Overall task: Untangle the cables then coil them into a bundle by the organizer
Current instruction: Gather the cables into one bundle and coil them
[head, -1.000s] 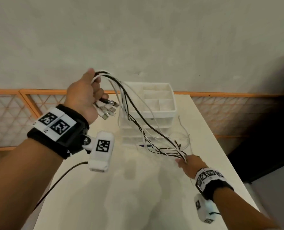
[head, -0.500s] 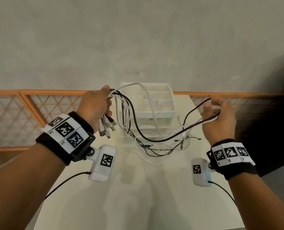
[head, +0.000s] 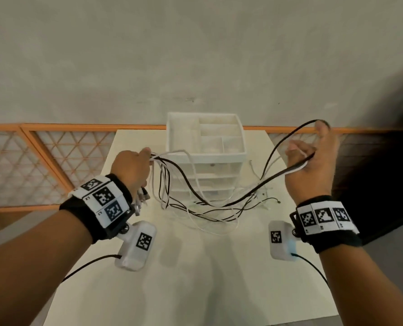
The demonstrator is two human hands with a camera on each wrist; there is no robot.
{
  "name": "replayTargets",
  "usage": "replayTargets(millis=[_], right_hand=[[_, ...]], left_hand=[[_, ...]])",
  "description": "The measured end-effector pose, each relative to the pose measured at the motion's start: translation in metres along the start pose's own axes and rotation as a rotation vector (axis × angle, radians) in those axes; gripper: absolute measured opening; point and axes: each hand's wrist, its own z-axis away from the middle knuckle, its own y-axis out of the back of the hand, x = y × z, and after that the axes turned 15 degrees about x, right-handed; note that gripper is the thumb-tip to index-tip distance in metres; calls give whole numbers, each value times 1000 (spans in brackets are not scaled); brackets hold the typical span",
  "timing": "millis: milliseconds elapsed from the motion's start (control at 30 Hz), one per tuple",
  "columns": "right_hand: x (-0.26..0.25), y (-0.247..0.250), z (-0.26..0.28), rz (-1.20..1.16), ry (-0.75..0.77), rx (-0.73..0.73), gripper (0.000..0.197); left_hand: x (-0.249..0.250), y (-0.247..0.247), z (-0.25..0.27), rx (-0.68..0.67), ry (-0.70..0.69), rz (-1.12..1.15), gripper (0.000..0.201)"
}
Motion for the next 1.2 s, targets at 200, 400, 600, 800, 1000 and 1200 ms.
replayTargets(millis=[200, 400, 600, 800, 1000, 1200], right_hand=[[-14, -8, 19, 10, 39, -152, 79], [-6, -7, -2, 197, 156, -35, 92], [57, 1, 49, 681, -106, -581, 97], [28, -10, 64, 765, 19, -739, 39], [-94, -51, 77, -139, -63, -661, 27], [-82, -63, 104, -200, -279, -876, 5]], left_hand=[[18, -1, 6, -134, -18, 143, 39], [18, 4, 4, -91, -47, 221, 40], [51, 32, 3, -92, -145, 447, 43], [50, 32, 23, -240, -190, 344, 44], [42, 21, 39, -373, -260, 248, 50], [51, 30, 34, -319, -264, 354, 54]])
